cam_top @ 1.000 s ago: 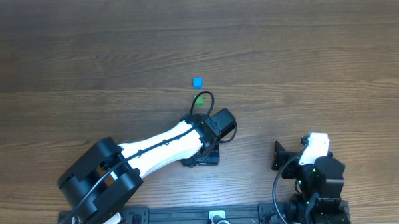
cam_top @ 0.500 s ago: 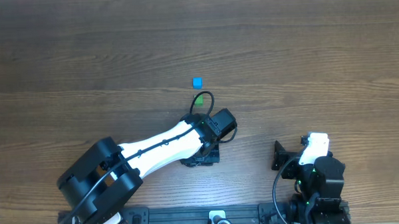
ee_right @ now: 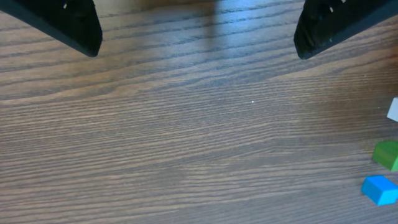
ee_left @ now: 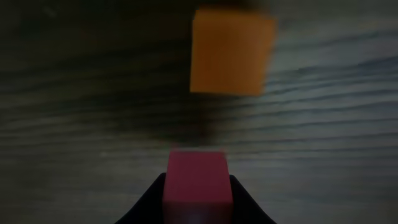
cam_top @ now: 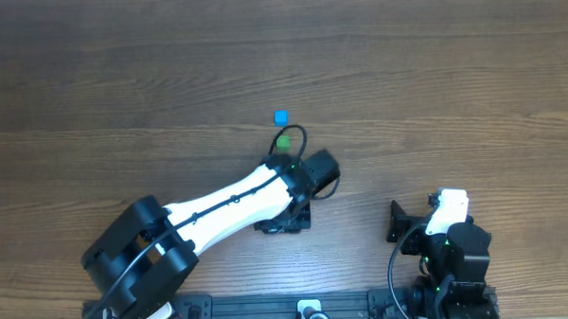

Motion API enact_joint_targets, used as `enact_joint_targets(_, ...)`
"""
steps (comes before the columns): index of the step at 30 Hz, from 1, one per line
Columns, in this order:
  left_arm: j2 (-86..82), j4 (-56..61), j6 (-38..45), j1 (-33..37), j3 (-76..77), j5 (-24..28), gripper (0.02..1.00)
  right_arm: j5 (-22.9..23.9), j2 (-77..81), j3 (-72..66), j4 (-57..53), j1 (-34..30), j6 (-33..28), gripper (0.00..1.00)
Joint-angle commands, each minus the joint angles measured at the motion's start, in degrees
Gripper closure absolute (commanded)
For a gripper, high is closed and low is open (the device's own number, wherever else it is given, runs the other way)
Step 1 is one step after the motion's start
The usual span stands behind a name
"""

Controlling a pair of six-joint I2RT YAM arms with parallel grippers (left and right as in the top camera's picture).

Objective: Stack Cubes

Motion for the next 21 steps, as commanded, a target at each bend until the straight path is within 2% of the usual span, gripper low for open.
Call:
enact_joint_targets(1,0.3,-3.8,3.8,1.9,7.6,-4.5,0.978,-0.2,-0.5,-0.2,0.0,-0.3,-0.3,0.007)
enact_joint_targets(10,0.3,-4.4,9.1,7.5,14.7,-4.4,0.978,-0.2,-0.5,-0.2,0.0,-0.3,-0.3,0.009)
enact_joint_targets(16,2.5,-4.4,13.1,11.1,18.5,-1.7,0.980,-0.2,-0.5,-0.2,0.0,-0.3,-0.3,0.007)
enact_joint_targets(21,5.9,-4.4,14.1,11.5,19.8,-1.0,0.980,-0.2,-0.5,-0.2,0.0,-0.3,-0.3,0.009)
